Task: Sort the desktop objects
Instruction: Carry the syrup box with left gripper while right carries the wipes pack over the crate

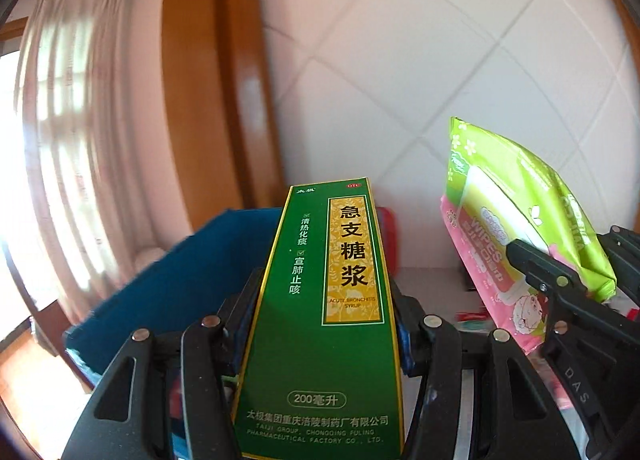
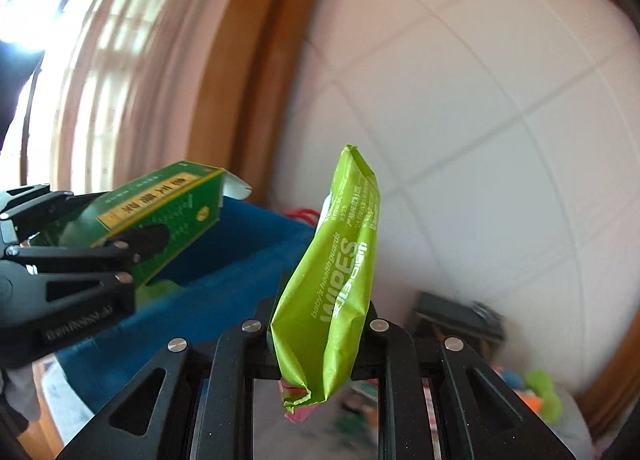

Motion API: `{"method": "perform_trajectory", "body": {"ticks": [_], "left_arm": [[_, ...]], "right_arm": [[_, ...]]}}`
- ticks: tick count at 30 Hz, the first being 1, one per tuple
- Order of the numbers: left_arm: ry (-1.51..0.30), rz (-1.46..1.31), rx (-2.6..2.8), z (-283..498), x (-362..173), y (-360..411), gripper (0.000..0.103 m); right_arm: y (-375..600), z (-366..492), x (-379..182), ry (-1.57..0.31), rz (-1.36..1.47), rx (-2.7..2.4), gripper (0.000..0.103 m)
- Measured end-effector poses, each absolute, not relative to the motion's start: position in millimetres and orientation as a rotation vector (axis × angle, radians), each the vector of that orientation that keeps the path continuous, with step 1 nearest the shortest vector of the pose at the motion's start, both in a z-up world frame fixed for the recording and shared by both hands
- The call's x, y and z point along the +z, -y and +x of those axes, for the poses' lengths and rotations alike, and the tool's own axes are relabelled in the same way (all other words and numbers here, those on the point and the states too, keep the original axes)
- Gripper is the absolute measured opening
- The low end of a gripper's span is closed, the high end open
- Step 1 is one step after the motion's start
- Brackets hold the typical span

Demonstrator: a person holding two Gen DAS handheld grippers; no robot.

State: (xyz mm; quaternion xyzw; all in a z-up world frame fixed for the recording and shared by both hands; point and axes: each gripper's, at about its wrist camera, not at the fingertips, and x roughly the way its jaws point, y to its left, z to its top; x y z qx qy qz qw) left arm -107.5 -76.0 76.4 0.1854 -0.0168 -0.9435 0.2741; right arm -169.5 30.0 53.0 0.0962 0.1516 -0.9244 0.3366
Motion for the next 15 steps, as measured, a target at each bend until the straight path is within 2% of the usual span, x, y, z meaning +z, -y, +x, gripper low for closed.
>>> {"method": "perform_trajectory", "body": {"ticks": [8,15], "left_arm": [[-0.054,0.694,-2.405,-123,64,230,0.053],[-0.126,0.796,-2.385,-130,47,288,0.053]], "right_arm": [[138,-173,62,-0.471,0.439,-2.329,0.019],[218,-173,46,-0.705,0.473,-2.377,0.019]]}}
